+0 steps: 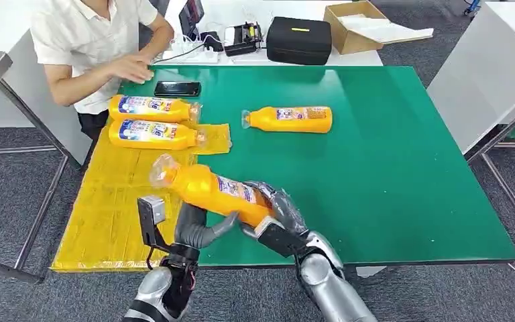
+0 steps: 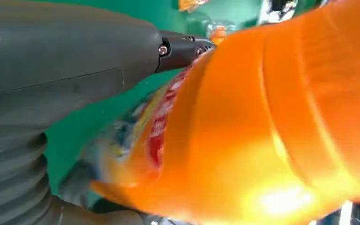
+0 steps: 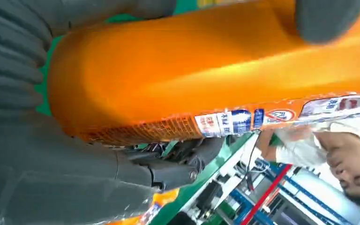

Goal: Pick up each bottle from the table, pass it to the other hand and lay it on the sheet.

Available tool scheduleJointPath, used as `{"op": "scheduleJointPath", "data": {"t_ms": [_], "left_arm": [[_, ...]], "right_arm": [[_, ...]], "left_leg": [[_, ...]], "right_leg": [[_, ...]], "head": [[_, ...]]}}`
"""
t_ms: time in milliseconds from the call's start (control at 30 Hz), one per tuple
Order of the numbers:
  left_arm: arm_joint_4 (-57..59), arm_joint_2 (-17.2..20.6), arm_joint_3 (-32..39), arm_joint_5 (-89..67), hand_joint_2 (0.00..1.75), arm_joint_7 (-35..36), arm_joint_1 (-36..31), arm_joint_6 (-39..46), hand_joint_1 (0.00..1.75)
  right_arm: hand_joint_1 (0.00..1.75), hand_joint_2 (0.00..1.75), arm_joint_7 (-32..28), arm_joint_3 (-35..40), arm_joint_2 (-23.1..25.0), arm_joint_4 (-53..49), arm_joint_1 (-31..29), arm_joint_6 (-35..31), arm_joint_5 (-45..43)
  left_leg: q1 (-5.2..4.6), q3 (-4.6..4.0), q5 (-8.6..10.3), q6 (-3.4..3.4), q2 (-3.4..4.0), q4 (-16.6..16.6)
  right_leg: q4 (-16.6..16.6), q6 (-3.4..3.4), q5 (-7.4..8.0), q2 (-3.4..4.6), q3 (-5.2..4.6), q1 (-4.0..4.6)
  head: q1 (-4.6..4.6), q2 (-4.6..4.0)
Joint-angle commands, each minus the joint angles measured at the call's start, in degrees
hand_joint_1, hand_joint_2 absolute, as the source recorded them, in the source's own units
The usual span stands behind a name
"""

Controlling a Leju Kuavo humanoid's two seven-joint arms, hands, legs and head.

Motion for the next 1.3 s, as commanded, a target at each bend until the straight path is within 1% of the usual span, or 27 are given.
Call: {"op": "scheduleJointPath", "data": {"t_ms": [33,67,167,233,333,433,467,500,533,567,667,700,733,767,800,833,867,900,933,967,1033,1067,1200,1233,1267,1300], "left_arm": [[-0.7,-2.5,2.9,8.2,1.75,-0.7,-3.9,-1.6,0.00],[-0.1,-2.5,3.7,9.0,1.75,-0.8,-4.2,-1.7,0.00],[1.6,-2.5,5.4,12.0,1.75,-1.7,-5.4,-1.8,0.00],[2.0,-2.5,6.1,12.8,1.75,-2.4,-6.0,-1.8,0.00],[2.7,-2.5,6.1,14.7,1.75,-2.3,-6.6,-2.6,0.00],[2.4,-2.5,4.9,15.7,1.75,-2.5,-6.3,-4.4,0.00],[2.1,-2.5,4.5,16.2,1.75,-2.1,-5.8,-5.4,0.21],[2.1,-2.5,4.4,16.5,1.75,-1.7,-5.6,-5.8,1.66],[2.2,-2.5,4.1,17.2,1.75,-1.0,-5.3,-7.3,1.75],[2.7,-2.5,3.9,18.5,1.75,-0.1,-5.2,-8.7,1.75],[2.8,-2.5,3.9,18.6,1.75,-0.1,-5.1,-8.7,1.75],[3.2,-2.5,3.9,19.5,1.75,0.3,-5.1,-9.2,1.75],[3.4,-2.5,3.9,20.4,1.75,0.6,-5.2,-9.9,1.75],[3.8,-2.5,3.9,22.1,1.75,0.9,-5.2,-11.4,1.75],[3.9,-2.5,3.9,23.2,1.75,1.3,-5.2,-12.1,1.75],[3.7,-2.5,3.8,23.8,1.75,1.1,-5.0,-13.2,1.75],[3.3,-2.5,3.7,24.2,1.75,1.0,-4.8,-13.8,1.75],[2.7,-2.5,3.6,25.0,1.75,0.8,-4.5,-14.4,1.75],[2.3,-2.5,3.7,25.4,1.75,0.7,-4.4,-14.7,1.75],[1.8,-2.5,3.9,26.3,1.75,0.8,-4.0,-15.2,1.75],[1.4,-2.5,4.0,26.8,1.75,1.3,-3.5,-15.5,1.75],[1.5,-2.5,4.1,26.7,1.75,1.4,-3.4,-15.4,1.75],[1.3,-2.3,4.1,25.9,1.75,1.4,-3.3,-15.1,1.75],[0.0,-1.6,3.9,20.9,1.75,-0.7,-3.0,-11.8,1.75],[-1.2,-1.4,4.2,17.2,1.75,-1.6,-2.5,-9.4,1.75],[-3.7,-1.2,5.0,9.0,1.75,-2.6,-1.8,-3.8,1.75]], "right_arm": [[1.75,1.75,-1.8,8.8,-2.0,0.6,-0.2,0.6,0.2],[1.75,1.75,-2.2,9.8,-2.1,0.7,-0.4,0.5,0.5],[1.75,1.75,-2.5,11.9,-2.0,1.0,-0.7,0.6,0.2],[1.75,1.75,-2.5,12.9,-1.9,1.3,-0.9,0.6,0.2],[1.75,1.75,-2.6,13.4,-1.8,2.3,-1.6,0.9,-0.7],[1.75,1.75,-2.7,12.8,-1.9,3.0,-1.9,0.9,-2.1],[1.75,1.75,-2.9,12.8,-2.0,3.5,-2.2,0.8,-2.3],[1.75,1.75,-3.0,12.6,-2.0,3.7,-2.3,0.8,-2.5],[1.75,1.75,-3.3,12.3,-2.0,4.0,-2.4,0.7,-3.1],[1.75,1.75,-4.0,11.9,-1.9,4.1,-2.4,1.0,-4.1],[1.75,1.75,-4.0,11.9,-2.0,4.1,-2.5,1.1,-4.1],[1.75,1.75,-4.3,11.8,-1.9,3.9,-2.5,1.5,-4.7],[1.75,1.75,-4.7,11.6,-1.8,3.8,-2.5,2.0,-5.4],[1.75,1.75,-5.0,11.4,-1.7,3.6,-2.6,2.9,-6.6],[1.73,1.75,-5.0,11.3,-1.6,3.6,-2.7,3.0,-6.8],[1.75,1.75,-4.9,11.3,-1.7,3.6,-2.9,3.1,-6.9],[1.66,1.75,-4.7,11.1,-1.6,3.9,-3.0,3.4,-7.4],[1.50,1.75,-4.7,11.0,-1.6,4.3,-3.0,3.4,-7.5],[1.22,1.75,-4.7,10.9,-1.4,4.5,-3.0,3.4,-7.7],[0.00,1.75,-4.7,10.7,-1.2,4.9,-2.8,3.3,-8.0],[0.00,1.75,-4.8,10.6,-0.9,5.4,-2.8,3.4,-8.2],[0.00,1.75,-5.1,11.7,-1.4,5.4,-2.8,3.3,-6.8],[0.00,1.75,-5.5,11.9,-1.1,5.0,-1.8,2.7,-7.0],[0.00,1.75,-5.1,11.0,-0.7,3.7,-0.5,0.1,-6.4],[0.00,1.75,-4.7,10.3,-0.6,2.5,0.6,-1.3,-5.8],[0.00,1.75,-3.8,8.7,-0.4,-0.2,2.8,-3.7,-4.5]], "left_leg": [[0.05,0.15,-0.14,0.02,0.05,0.1],[0.04,0.06,-0.06,0.00,-0.01,0.1],[0.07,0.14,-0.10,-0.02,-0.03,0.1],[0.05,0.03,-0.03,-0.01,0.01,0.0],[0.09,0.16,-0.10,-0.01,-0.03,0.1],[0.06,0.03,-0.03,0.00,-0.04,0.0],[0.10,0.24,-0.16,0.01,0.00,0.1],[0.05,0.07,-0.04,0.00,-0.05,0.0],[0.06,0.16,-0.09,0.01,-0.05,0.1],[0.05,0.08,-0.04,0.00,-0.06,0.0],[0.04,0.05,-0.03,0.00,-0.07,0.0],[0.06,0.17,-0.09,0.00,-0.08,0.0],[0.05,0.06,-0.04,-0.01,-0.06,0.0],[0.07,0.16,-0.10,-0.01,-0.04,0.0],[0.02,0.03,-0.02,0.00,-0.06,0.0],[0.03,0.00,-0.02,0.00,-0.05,0.0],[0.04,0.04,-0.04,0.00,-0.06,0.0],[0.04,0.00,-0.02,0.00,-0.03,0.0],[0.04,0.09,-0.07,0.00,-0.02,0.0],[0.05,0.16,-0.11,0.01,-0.01,0.1],[0.03,0.02,-0.04,0.00,-0.01,0.0],[0.05,0.10,-0.09,0.01,0.00,0.0],[0.05,0.12,-0.09,0.01,-0.05,0.0],[0.03,0.04,-0.06,0.00,-0.01,0.0],[0.04,0.12,-0.10,0.00,0.00,0.0],[0.04,0.03,-0.06,-0.01,-0.03,0.0]], "right_leg": [[0.0,-0.23,-0.12,-0.06,0.20,0.09],[0.0,-0.17,-0.06,-0.10,0.11,0.07],[0.0,-0.26,-0.11,-0.13,0.20,0.12],[0.0,-0.15,-0.03,-0.05,0.05,0.07],[0.0,-0.27,-0.11,-0.15,0.21,0.14],[0.0,-0.14,-0.04,-0.11,0.06,0.09],[0.0,-0.32,-0.15,-0.16,0.31,0.17],[0.0,-0.16,-0.05,-0.13,0.11,0.08],[0.0,-0.22,-0.10,-0.16,0.22,0.10],[0.0,-0.17,-0.06,-0.15,0.14,0.08],[0.0,-0.14,-0.05,-0.15,0.10,0.06],[0.0,-0.24,-0.11,-0.19,0.24,0.10],[0.0,-0.17,-0.06,-0.13,0.11,0.07],[0.0,-0.25,-0.11,-0.15,0.23,0.11],[0.0,-0.14,-0.05,-0.13,0.06,0.04],[0.0,-0.14,-0.04,-0.12,0.03,0.05],[0.0,-0.17,-0.06,-0.14,0.08,0.07],[0.0,-0.13,-0.04,-0.10,0.02,0.06],[0.0,-0.19,-0.08,-0.12,0.12,0.08],[0.0,-0.24,-0.11,-0.13,0.21,0.10],[0.0,-0.13,-0.05,-0.09,0.05,0.06],[0.0,-0.19,-0.08,-0.10,0.14,0.08],[0.0,-0.20,-0.10,-0.14,0.18,0.09],[0.0,-0.15,-0.06,-0.08,0.08,0.06],[0.0,-0.20,-0.10,-0.10,0.18,0.08],[0.0,-0.16,-0.07,-0.10,0.07,0.07]], "head": [[0.00,0.00],[0.00,0.00],[0.00,0.00],[-0.02,0.00],[-0.02,0.00],[0.00,0.00],[0.00,0.00],[-0.02,0.00],[0.00,0.00],[0.00,0.00],[0.00,0.00],[0.00,0.00],[0.00,0.00],[0.00,0.00],[0.00,0.00],[0.00,0.00],[0.00,0.00],[0.00,0.00],[-0.02,0.00],[0.00,0.00],[0.00,0.00],[0.02,0.00],[0.00,0.00],[0.00,0.00],[0.00,0.00],[0.00,0.00]]}}
